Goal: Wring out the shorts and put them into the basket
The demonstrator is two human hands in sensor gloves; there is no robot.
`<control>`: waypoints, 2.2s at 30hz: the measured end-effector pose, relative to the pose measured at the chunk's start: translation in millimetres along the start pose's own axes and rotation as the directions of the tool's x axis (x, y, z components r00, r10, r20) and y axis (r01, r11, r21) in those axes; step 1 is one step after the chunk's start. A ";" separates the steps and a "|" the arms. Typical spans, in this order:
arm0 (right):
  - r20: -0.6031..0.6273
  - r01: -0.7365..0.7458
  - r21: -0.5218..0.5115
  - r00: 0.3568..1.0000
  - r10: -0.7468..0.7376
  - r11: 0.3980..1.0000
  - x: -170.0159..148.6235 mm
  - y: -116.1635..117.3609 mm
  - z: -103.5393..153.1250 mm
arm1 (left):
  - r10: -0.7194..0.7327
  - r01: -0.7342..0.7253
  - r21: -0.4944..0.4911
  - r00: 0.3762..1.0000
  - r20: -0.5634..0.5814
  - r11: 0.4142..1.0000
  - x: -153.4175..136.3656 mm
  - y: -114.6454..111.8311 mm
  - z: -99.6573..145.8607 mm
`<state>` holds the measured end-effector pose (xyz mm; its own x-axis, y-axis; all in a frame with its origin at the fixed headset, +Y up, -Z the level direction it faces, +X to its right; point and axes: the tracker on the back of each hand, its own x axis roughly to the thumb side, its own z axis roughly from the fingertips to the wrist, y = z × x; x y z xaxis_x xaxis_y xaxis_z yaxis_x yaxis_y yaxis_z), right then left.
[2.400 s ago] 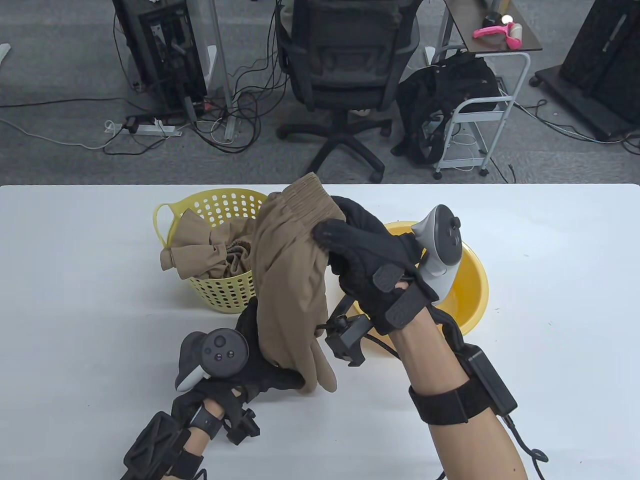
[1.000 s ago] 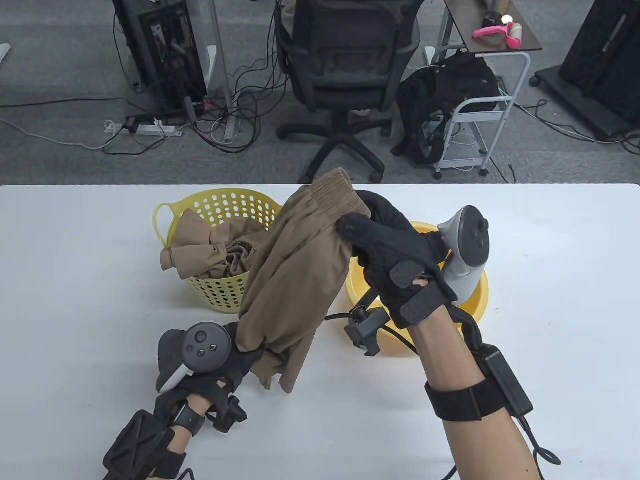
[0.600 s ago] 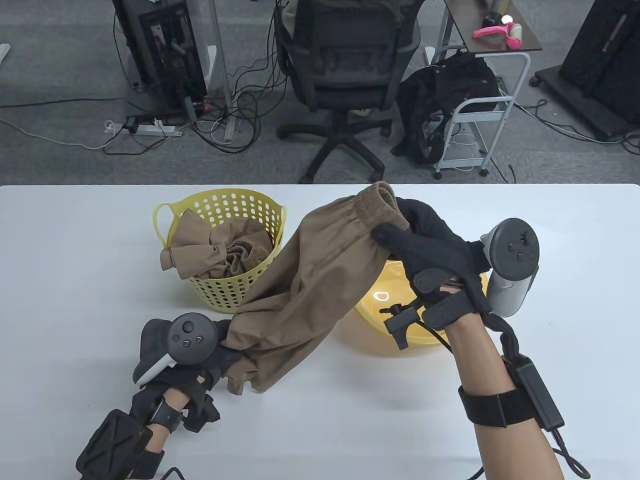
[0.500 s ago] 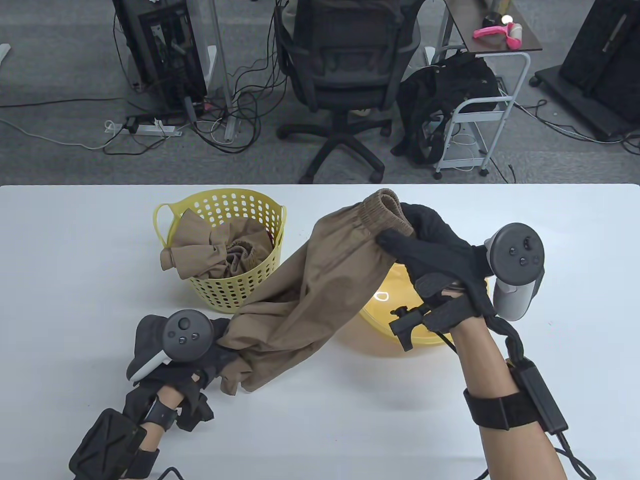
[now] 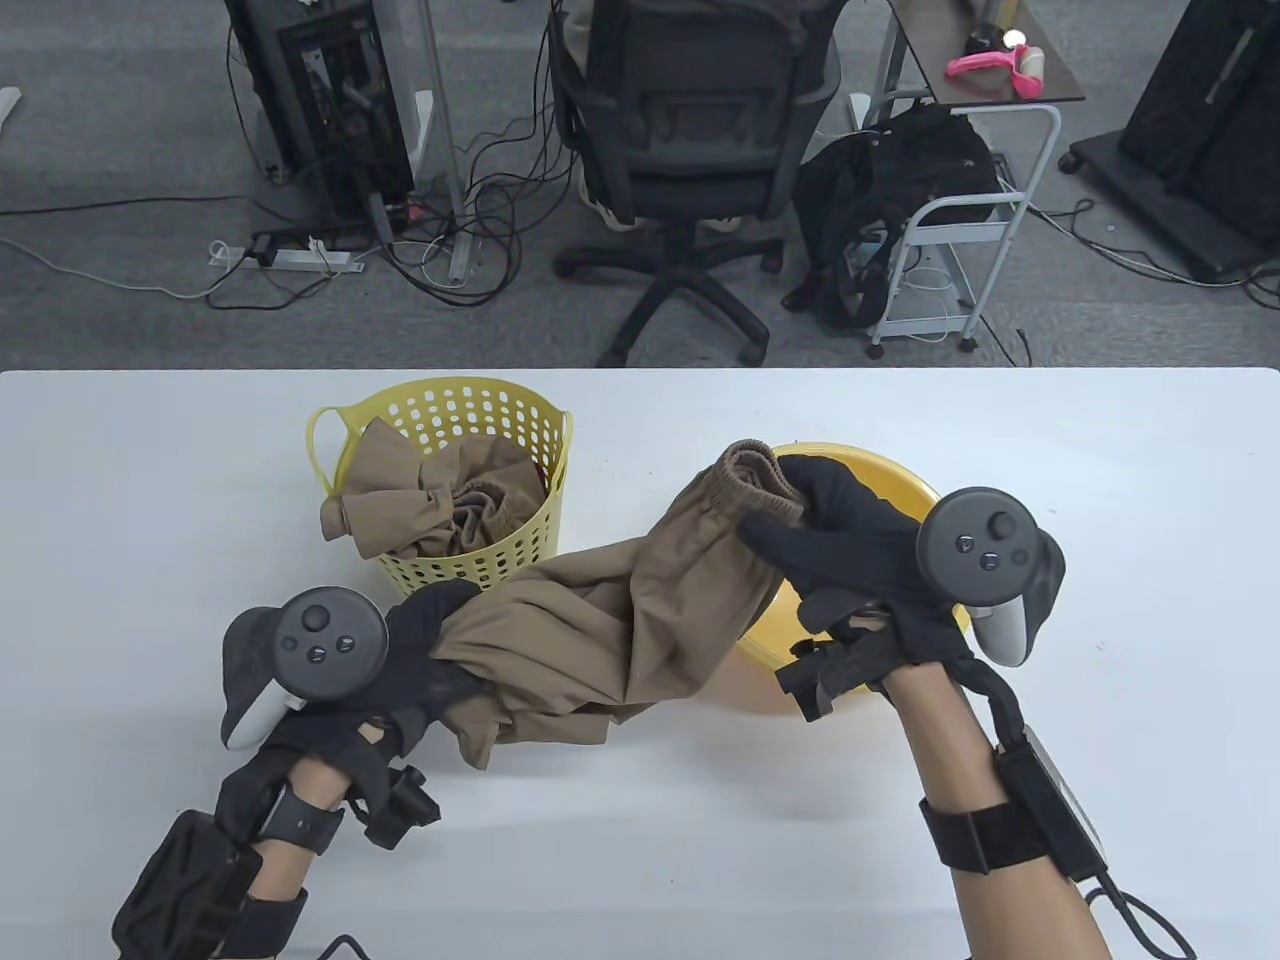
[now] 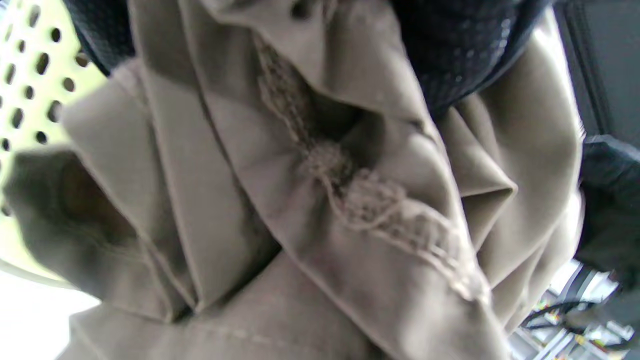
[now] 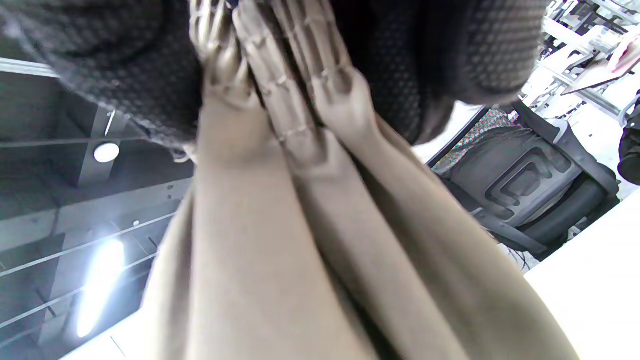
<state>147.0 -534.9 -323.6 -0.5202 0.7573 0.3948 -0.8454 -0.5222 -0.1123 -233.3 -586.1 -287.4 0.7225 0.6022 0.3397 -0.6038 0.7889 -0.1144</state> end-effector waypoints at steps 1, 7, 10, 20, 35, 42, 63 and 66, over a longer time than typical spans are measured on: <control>0.003 -0.012 0.005 1.000 0.012 1.000 0.0 2.8 0.7 | 0.018 -0.018 0.022 1.000 0.004 1.000 2.3 0.4 0.0; 0.022 -0.072 0.036 0.997 0.071 0.997 0.7 24.9 5.0 | 0.118 -0.119 0.073 0.993 0.029 0.990 20.0 -4.3 -5.9; 0.025 -0.080 0.051 0.997 0.079 0.995 2.0 34.1 6.7 | 0.134 -0.137 0.079 0.990 0.031 0.987 27.2 -9.7 -9.5; 0.022 -0.088 0.087 0.996 0.087 0.992 9.5 54.8 14.6 | 0.190 -0.192 0.133 0.981 0.030 0.972 40.0 -36.3 -18.3; 0.003 -0.045 0.083 0.999 0.045 0.995 12.2 77.0 19.6 | 0.350 -0.354 0.072 0.935 0.058 0.932 39.0 -54.5 -20.2; -0.034 0.007 0.066 0.999 -0.005 0.998 8.2 87.8 20.3 | 0.462 -0.464 -0.019 0.879 0.120 0.886 36.4 -63.2 -20.8; -0.010 0.108 0.254 0.994 -0.109 0.961 14.1 105.1 22.4 | 0.262 -0.269 0.022 0.951 0.161 0.963 36.7 -69.5 -21.3; 0.010 0.109 0.274 0.993 -0.116 0.956 17.8 108.2 23.1 | 0.231 -0.243 0.058 0.960 0.157 0.968 36.9 -68.4 -19.9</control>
<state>49.1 -587.0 -307.7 -0.4176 0.8089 0.4139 -0.8313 -0.5240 0.1853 -158.6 -615.4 -285.6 0.5008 0.7415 0.4466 -0.7796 0.6106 -0.1395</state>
